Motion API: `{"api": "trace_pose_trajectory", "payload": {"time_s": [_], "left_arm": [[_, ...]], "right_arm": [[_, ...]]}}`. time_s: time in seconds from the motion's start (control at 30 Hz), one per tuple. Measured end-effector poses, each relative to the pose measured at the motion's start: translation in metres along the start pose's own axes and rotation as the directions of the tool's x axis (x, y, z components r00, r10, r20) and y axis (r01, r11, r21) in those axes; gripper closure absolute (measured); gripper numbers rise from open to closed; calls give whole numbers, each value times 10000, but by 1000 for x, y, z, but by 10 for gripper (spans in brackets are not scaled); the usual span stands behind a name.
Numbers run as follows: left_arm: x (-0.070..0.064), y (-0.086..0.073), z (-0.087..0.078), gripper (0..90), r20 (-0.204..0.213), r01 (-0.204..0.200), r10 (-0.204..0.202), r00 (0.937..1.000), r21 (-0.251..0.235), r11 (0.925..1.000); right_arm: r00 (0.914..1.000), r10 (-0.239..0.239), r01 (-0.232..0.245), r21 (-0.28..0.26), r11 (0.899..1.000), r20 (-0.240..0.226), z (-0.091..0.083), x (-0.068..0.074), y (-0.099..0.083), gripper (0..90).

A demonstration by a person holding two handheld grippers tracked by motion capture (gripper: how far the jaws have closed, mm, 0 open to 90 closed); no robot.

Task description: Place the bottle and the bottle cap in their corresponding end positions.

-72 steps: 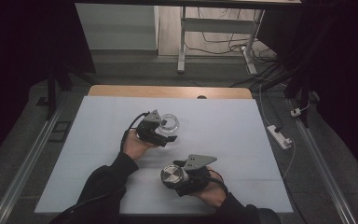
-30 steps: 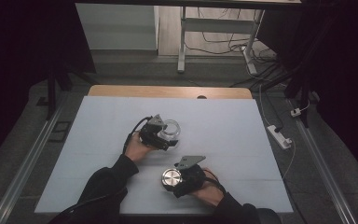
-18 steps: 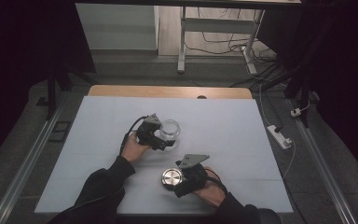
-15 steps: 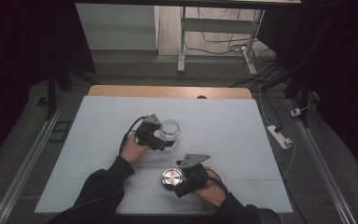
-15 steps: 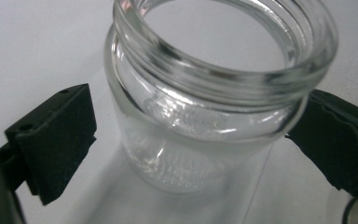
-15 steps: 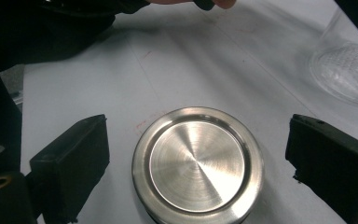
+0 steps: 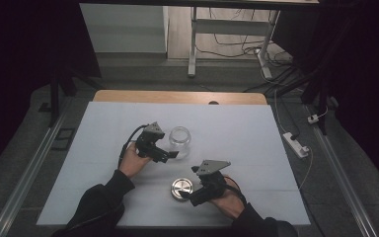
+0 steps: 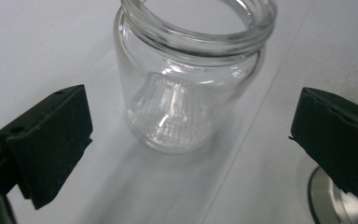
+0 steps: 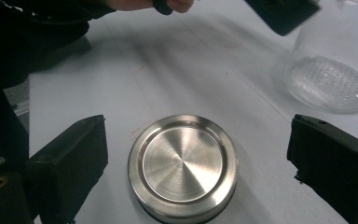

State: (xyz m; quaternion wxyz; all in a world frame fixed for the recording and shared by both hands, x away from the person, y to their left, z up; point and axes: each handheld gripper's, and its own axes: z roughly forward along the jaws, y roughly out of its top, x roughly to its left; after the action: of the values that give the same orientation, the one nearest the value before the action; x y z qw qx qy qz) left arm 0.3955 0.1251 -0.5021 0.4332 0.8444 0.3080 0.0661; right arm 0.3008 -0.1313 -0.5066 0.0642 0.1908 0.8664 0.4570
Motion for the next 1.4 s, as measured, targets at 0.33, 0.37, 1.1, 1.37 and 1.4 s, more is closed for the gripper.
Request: {"api": "trace_pose_trajectory", "payload": {"time_s": [0.33,0.37,1.1,1.37,1.4], "left_arm": [[-8,-8,-22,0,331,-5,12,9995,-228,9997],[-9,-9,-24,0,337,15,-6,9994,-262,9997],[-33,-33,-59,0,769,292,-232,9968,-782,9965],[-42,-41,-67,0,663,344,-293,9974,-770,9964],[-43,-42,-69,0,645,341,-292,9975,-766,9965]], "right_arm": [[9998,-8,13,-252,9997,192,-11,-3,3,53],[9998,-15,20,-270,9996,197,-12,-3,3,53],[9930,62,-25,-312,9995,1176,-30,-13,2,0],[9908,-32,54,-157,9999,1356,-34,-16,0,0],[9907,-30,50,-147,9999,1358,-35,-16,0,0]]}}
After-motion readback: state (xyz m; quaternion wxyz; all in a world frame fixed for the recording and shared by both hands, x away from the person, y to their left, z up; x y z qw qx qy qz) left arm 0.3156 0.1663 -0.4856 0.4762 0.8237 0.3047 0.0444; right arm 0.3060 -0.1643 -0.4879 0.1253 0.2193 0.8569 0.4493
